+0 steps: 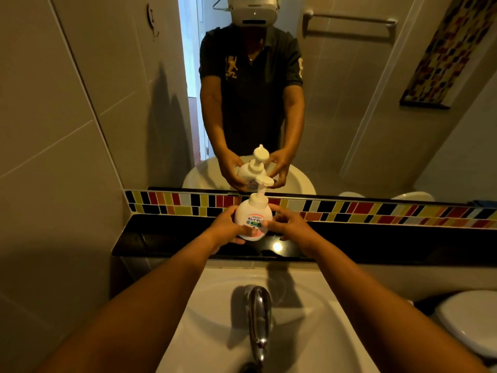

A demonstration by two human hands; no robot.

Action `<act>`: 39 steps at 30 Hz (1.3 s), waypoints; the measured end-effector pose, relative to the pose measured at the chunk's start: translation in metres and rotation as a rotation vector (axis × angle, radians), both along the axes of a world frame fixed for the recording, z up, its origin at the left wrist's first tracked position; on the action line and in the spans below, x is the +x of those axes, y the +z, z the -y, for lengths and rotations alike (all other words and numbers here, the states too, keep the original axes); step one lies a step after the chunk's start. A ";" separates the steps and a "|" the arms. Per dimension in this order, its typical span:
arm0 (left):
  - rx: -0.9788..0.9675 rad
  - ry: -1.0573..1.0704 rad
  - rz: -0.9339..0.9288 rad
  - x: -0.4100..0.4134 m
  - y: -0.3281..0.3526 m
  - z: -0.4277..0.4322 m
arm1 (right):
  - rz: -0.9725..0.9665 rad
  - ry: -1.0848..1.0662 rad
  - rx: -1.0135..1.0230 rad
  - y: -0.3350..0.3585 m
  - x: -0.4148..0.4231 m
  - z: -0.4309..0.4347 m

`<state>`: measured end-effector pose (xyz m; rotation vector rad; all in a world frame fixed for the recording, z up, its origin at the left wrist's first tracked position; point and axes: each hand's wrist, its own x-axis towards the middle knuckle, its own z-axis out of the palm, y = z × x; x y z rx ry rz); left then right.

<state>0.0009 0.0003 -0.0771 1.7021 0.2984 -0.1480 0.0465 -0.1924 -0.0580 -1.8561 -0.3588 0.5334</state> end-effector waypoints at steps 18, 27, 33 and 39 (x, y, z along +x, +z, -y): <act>0.248 0.013 0.073 0.024 -0.032 -0.004 | 0.049 -0.093 -0.037 -0.053 0.024 -0.020; 0.281 0.080 0.096 0.028 -0.048 0.000 | 0.147 -0.060 -0.109 -0.058 0.035 -0.017; 0.258 0.076 0.095 0.028 -0.049 -0.002 | 0.085 0.005 -0.158 -0.050 0.042 -0.011; 0.247 0.068 0.093 0.027 -0.051 -0.004 | -0.128 -0.252 0.108 0.007 0.057 -0.008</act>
